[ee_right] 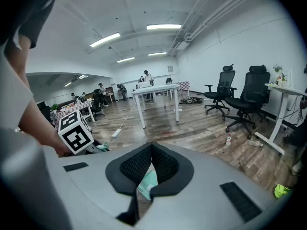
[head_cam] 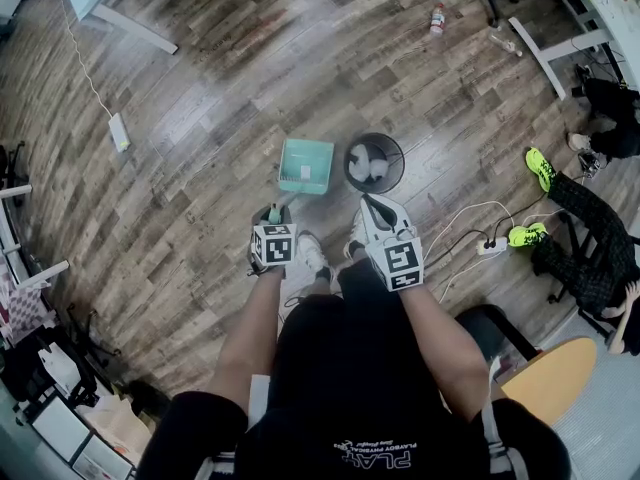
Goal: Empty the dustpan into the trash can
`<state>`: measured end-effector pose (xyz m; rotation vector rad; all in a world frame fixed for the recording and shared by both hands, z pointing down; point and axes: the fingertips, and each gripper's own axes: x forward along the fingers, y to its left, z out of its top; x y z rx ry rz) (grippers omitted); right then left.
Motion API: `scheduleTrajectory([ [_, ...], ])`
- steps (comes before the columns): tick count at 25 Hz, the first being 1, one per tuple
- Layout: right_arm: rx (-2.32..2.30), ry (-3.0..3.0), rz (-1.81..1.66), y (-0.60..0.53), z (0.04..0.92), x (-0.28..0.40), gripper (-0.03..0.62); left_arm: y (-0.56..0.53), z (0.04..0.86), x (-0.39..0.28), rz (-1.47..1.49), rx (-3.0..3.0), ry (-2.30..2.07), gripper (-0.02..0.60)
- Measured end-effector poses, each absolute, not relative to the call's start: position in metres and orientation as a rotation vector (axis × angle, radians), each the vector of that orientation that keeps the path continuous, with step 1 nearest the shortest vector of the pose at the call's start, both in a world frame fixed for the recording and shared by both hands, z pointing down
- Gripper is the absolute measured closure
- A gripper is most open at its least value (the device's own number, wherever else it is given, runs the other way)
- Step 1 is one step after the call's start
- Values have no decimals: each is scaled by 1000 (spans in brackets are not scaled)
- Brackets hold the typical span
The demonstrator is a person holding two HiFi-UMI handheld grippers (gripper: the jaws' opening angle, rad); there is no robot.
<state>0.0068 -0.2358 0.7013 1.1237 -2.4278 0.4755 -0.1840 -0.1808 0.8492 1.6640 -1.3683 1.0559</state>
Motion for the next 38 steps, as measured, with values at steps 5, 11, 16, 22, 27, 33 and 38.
scheduleTrajectory([
  [5,1131,-2417,496,-232,709,13,569,-178,852,-178,1080,1685,-1344,483],
  [11,1163,-2421,500,-233,704,14,569,-173,851,-182,1096,1705,-1315,483],
  [16,1192,-2424,484,-233,697,23,569,-167,841,-180,1094,1737,-1335,482],
  [22,1210,-2432,470,-227,687,20,569,-161,817,-183,1061,1748,-1398,457],
  [27,1196,-2458,432,-219,670,9,569,-159,780,-187,1016,1795,-1439,423],
  [33,1192,-2482,391,-209,655,-9,569,-165,718,-188,865,1906,-1498,425],
  [38,1178,-2518,345,-198,633,-29,569,-168,661,-186,751,1999,-1547,428],
])
